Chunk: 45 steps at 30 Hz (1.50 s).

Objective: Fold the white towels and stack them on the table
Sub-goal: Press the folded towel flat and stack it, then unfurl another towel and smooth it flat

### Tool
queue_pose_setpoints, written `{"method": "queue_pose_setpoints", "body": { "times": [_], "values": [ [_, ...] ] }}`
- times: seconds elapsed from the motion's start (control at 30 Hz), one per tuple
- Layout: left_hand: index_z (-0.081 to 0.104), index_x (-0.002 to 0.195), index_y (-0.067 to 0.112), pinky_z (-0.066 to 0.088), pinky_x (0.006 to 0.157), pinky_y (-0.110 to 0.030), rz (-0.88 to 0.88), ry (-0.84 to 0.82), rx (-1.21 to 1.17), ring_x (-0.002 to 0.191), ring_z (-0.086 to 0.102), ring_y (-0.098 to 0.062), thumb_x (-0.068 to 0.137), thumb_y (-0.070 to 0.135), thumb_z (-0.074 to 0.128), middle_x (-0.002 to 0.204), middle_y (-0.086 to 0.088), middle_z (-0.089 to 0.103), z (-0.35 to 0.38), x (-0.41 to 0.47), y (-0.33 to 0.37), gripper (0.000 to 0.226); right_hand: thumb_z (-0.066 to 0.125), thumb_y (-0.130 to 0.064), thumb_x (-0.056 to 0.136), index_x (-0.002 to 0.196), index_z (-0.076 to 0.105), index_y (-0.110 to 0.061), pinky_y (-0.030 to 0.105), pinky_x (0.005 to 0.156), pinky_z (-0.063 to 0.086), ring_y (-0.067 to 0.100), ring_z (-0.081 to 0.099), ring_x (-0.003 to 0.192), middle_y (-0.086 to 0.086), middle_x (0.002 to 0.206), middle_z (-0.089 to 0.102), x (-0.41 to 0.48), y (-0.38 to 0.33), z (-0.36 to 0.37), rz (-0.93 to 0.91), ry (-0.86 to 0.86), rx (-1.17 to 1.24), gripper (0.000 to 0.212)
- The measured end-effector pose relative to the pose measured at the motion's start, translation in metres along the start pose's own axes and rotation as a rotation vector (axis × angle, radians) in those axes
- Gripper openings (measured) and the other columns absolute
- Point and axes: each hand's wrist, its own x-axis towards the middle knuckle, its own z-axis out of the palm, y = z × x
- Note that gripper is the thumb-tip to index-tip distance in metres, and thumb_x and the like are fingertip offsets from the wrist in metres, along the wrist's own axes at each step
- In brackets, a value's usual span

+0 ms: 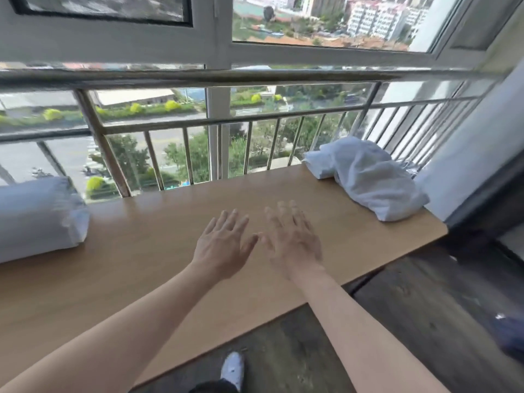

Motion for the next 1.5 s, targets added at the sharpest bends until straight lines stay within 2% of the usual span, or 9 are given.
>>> {"method": "queue_pose_setpoints", "body": {
  "times": [0.23,0.43,0.6,0.83,1.07,1.23,1.37,1.43,1.5],
  "values": [
    [0.021,0.160,0.029,0.007,0.125,-0.036,0.001,-0.049,-0.057,0.155,0.007,-0.019,0.100,0.063,0.017,0.169,0.001,0.013,0.053,0.083,0.063,0.069,0.032,-0.052,0.103,0.156,0.028,-0.022,0.049,0.120,0.017,0.036,0.019,0.151,0.016,0.163,0.025,0.030,0.090,0.014,-0.023,-0.099,-0.098,0.061],
    [0.018,0.161,0.028,0.005,0.125,-0.036,-0.050,-0.164,-0.124,0.156,0.004,-0.020,0.099,0.065,0.012,0.169,0.000,0.010,0.104,0.156,0.114,0.072,0.024,-0.051,0.104,0.158,0.026,-0.021,0.053,0.124,0.003,0.036,0.013,0.153,0.017,0.164,0.022,0.060,0.178,0.040,-0.058,-0.223,-0.175,0.062],
    [0.018,0.161,0.027,0.005,0.126,-0.037,-0.019,-0.187,-0.124,0.156,0.004,-0.019,0.100,0.064,0.014,0.169,-0.001,0.009,0.110,0.216,0.154,0.071,0.020,-0.052,0.105,0.159,0.019,-0.023,0.053,0.124,0.004,0.035,0.009,0.154,0.015,0.166,0.017,0.090,0.244,0.057,0.025,-0.282,-0.148,0.061],
    [0.019,0.160,0.027,0.004,0.126,-0.037,0.017,-0.169,-0.110,0.156,0.003,-0.018,0.096,0.067,0.010,0.169,0.000,0.010,0.119,0.296,0.213,0.076,0.025,-0.050,0.105,0.159,0.019,-0.026,0.048,0.124,0.007,0.030,0.012,0.154,0.011,0.166,0.018,0.131,0.331,0.070,0.123,-0.284,-0.055,0.059],
    [0.017,0.160,0.026,0.006,0.126,-0.040,-0.011,-0.196,-0.062,0.156,0.002,-0.020,0.099,0.065,0.014,0.169,-0.001,0.009,0.153,0.376,0.279,0.072,0.026,-0.045,0.106,0.160,0.015,-0.025,0.047,0.123,0.007,0.030,0.012,0.153,0.011,0.168,0.011,0.181,0.452,0.095,0.135,-0.363,-0.027,0.058],
    [0.021,0.158,0.025,0.013,0.123,-0.041,-0.069,-0.157,-0.057,0.155,0.005,-0.032,0.098,0.067,0.021,0.169,-0.002,0.011,0.174,0.436,0.318,0.073,0.026,-0.046,0.106,0.161,0.002,-0.023,0.046,0.123,0.006,0.030,0.005,0.154,0.009,0.169,0.001,0.216,0.534,0.119,0.146,-0.335,0.028,0.064],
    [0.032,0.152,0.017,0.029,0.115,-0.043,-0.112,-0.035,-0.070,0.150,0.021,-0.031,0.095,0.065,0.039,0.165,-0.009,0.020,0.196,0.489,0.345,0.075,0.032,-0.045,0.104,0.160,0.008,-0.018,0.048,0.123,0.010,0.035,0.005,0.154,0.011,0.167,0.010,0.248,0.588,0.140,0.126,-0.262,0.019,0.066],
    [0.042,0.146,0.014,0.037,0.109,-0.045,-0.108,0.003,-0.066,0.138,0.038,-0.034,0.091,0.064,0.049,0.155,-0.013,0.034,0.206,0.508,0.352,0.074,0.037,-0.045,0.103,0.159,0.020,-0.019,0.052,0.122,0.015,0.039,0.013,0.152,0.012,0.164,0.021,0.262,0.604,0.150,0.096,-0.195,0.041,0.064],
    [0.050,0.139,0.009,0.044,0.100,-0.045,-0.091,0.033,-0.075,0.117,0.051,-0.036,0.087,0.061,0.060,0.136,-0.015,0.047,0.215,0.518,0.355,0.074,0.044,-0.047,0.101,0.156,0.032,-0.020,0.055,0.121,0.016,0.039,0.019,0.150,0.011,0.163,0.028,0.276,0.614,0.159,0.038,-0.126,0.090,0.062]
  ]
}}
